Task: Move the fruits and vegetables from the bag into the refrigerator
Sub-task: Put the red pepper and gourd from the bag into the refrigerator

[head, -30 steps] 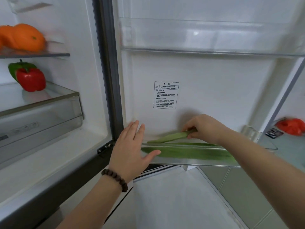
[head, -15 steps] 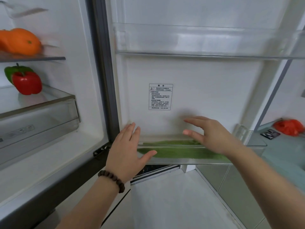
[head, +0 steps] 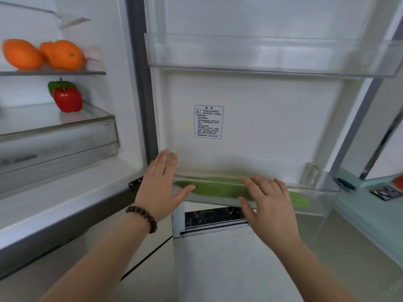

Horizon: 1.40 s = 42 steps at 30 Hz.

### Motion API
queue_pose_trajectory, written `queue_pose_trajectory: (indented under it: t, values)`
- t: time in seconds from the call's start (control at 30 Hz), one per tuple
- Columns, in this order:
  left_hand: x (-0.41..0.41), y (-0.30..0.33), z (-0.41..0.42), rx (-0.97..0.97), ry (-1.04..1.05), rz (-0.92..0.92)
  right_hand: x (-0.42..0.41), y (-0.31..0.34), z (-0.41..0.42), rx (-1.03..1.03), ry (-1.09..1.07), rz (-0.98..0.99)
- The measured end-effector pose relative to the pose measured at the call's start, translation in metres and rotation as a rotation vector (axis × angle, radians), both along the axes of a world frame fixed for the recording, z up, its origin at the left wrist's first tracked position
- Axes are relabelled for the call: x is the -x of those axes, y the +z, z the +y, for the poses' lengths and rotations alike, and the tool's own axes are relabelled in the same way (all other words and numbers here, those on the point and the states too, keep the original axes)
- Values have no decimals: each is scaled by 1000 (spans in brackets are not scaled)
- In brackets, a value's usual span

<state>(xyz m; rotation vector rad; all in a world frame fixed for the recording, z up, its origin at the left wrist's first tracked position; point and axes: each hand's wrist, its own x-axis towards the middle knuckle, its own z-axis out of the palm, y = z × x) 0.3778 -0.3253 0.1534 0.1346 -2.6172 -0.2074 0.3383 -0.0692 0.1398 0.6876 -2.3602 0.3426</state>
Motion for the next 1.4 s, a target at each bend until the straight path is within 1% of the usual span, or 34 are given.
queue_pose_trajectory:
  t: [0.07, 0.23, 0.47, 0.73, 0.83, 0.87, 0.93, 1.0, 1.03, 1.2, 1.27, 1.4]
  values:
    - [-13, -7, 7, -56, 38, 13, -1, 0, -3, 35, 11, 33]
    - [-59, -31, 14, -98, 118, 10, -12, -5, -5, 19, 9, 75]
    - [-131, -62, 1, -183, 252, -27, -52, -5, -24, 42, -40, 92]
    - [-248, -76, -37, -201, 348, -31, -128, -2, -71, -15, -157, -32]
    - [-296, -80, -53, -198, 376, -61, -158, 8, -93, -36, -165, -144]
    - [-315, -80, -58, -195, 380, -74, -171, 11, -100, -28, -139, -176]
    - [-349, -82, -67, -203, 377, -85, -201, 16, -109, 79, -41, -216]
    - [-380, -84, -74, -224, 385, -78, -236, 17, -110, 214, 53, -193]
    - [-393, -84, -76, -229, 393, -79, -253, 16, -108, 241, 75, -162]
    - [-434, -84, -76, -249, 367, -84, -315, 9, -90, 183, 70, -35]
    - [-441, -79, -73, -255, 357, -61, -329, 7, -85, 105, 43, 13]
    - [-452, -71, -63, -265, 333, -4, -349, 2, -85, -34, 97, 2]
